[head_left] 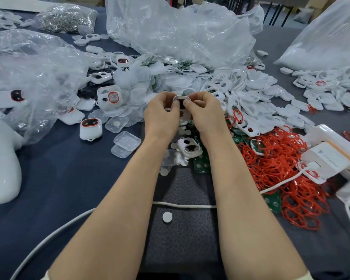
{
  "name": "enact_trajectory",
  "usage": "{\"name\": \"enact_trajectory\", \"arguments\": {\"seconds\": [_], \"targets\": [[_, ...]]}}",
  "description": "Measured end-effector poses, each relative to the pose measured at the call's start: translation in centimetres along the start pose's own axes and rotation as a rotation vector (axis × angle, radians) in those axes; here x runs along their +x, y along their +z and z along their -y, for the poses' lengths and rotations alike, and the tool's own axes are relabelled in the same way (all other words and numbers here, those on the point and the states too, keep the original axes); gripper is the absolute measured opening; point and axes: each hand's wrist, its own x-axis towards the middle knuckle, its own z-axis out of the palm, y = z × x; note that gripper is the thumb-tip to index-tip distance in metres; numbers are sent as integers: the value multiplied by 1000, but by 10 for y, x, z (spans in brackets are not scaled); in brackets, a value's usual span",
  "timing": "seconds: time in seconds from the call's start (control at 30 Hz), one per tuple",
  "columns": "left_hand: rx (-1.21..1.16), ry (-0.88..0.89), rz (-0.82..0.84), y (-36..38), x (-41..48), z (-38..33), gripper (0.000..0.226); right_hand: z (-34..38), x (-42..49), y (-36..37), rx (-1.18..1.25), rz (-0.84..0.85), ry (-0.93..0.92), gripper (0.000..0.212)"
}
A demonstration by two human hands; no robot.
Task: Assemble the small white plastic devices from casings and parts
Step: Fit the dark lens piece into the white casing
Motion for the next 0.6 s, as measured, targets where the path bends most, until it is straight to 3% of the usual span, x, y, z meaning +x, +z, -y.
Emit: {"name": "enact_trajectory", "arguments": {"seconds": [0.17, 0.3, 0.5, 0.6], "targets": [[-8, -19, 49, 2, 1, 1, 18, -2, 2, -1, 76, -15, 59, 18], [-196, -122, 142, 0, 0, -1, 25, -2, 2, -2, 86, -44, 52, 5], [-475, -257, 96, -5, 1, -8, 22, 3, -8, 3, -340, -50, -339, 31], [-676, -352, 91, -9, 3, -11, 6, 5, -10, 4, -396, -10, -401, 34]]}}
